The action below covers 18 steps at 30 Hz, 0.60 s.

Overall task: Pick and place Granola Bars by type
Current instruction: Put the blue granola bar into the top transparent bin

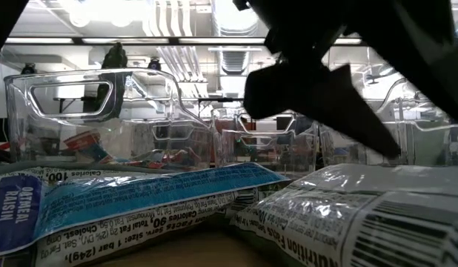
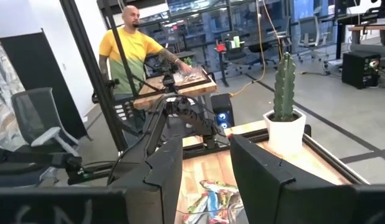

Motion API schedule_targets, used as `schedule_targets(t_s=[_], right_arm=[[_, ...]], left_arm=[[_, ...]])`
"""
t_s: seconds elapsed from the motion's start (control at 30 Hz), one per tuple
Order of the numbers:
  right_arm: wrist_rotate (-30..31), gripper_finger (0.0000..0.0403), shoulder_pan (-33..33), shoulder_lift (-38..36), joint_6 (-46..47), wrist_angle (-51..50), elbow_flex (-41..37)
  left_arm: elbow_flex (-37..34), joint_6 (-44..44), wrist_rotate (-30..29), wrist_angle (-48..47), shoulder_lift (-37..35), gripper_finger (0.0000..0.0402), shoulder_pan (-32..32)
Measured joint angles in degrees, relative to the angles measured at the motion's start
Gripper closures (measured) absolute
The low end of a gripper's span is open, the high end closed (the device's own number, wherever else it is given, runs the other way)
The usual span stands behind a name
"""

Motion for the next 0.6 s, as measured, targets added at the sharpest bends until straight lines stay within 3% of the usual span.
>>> schedule_targets(t_s=[0.6], right_arm=[[0.0,0.0275,0.0,0.0,0.4,-1.0,0.0]], left_arm=[[0.0,-4.0,0.5,2.5,3.4,0.0209,-0.3]])
